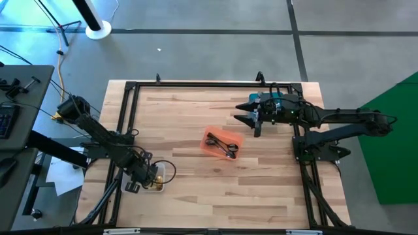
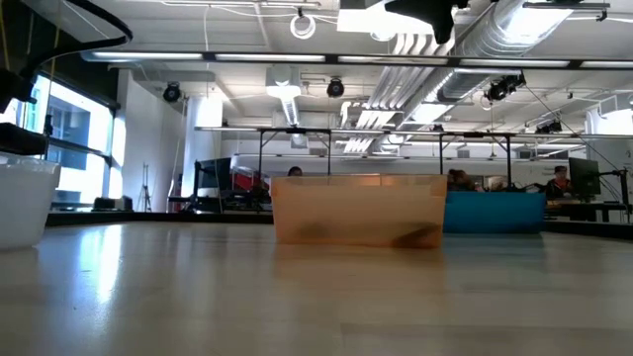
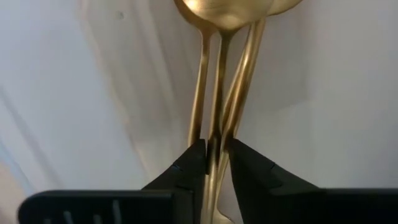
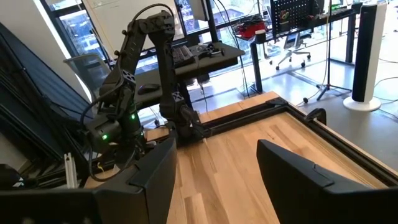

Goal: Sort silverware by color (type)
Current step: Put the golden spoon into the white bin, then return to Home Position

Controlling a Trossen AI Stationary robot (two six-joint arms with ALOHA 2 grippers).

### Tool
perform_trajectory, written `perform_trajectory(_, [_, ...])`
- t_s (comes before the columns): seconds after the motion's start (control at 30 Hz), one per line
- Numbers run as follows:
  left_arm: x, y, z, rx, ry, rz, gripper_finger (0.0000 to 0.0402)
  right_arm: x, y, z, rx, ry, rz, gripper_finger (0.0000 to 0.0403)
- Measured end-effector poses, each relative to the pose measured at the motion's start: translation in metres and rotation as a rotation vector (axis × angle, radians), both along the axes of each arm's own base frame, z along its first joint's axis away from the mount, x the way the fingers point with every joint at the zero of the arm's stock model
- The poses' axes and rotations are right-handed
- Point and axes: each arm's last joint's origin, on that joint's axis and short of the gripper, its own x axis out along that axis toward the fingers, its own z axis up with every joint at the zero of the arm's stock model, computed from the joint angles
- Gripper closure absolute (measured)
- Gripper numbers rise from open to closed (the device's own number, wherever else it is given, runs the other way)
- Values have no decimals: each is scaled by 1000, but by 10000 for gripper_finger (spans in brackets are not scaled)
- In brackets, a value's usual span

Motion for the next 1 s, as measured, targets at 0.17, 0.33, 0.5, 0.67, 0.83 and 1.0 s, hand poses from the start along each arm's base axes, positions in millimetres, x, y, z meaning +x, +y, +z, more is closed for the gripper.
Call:
perform_trajectory(0.17, [2,-2,3,-11,-11,1,305,0,0,0,0,0,0,194])
perform_trajectory(0.33, [7,-6,12,-30,-34,1,269,0,0,0,0,0,1,194])
perform_trajectory(0.5, [8,-7,28,3,4,-1,244,0,0,0,0,0,1,194])
perform_trajectory(0.67, [7,-1,65,42,63,20,234,0,0,0,-17,2,3,194])
perform_trajectory(0.83, [15,14,120,-89,-117,125,234,0,0,0,-37,4,5,194])
perform_trajectory(1.0, [28,49,174,-129,-556,341,234,0,0,2,-33,-13,4,194])
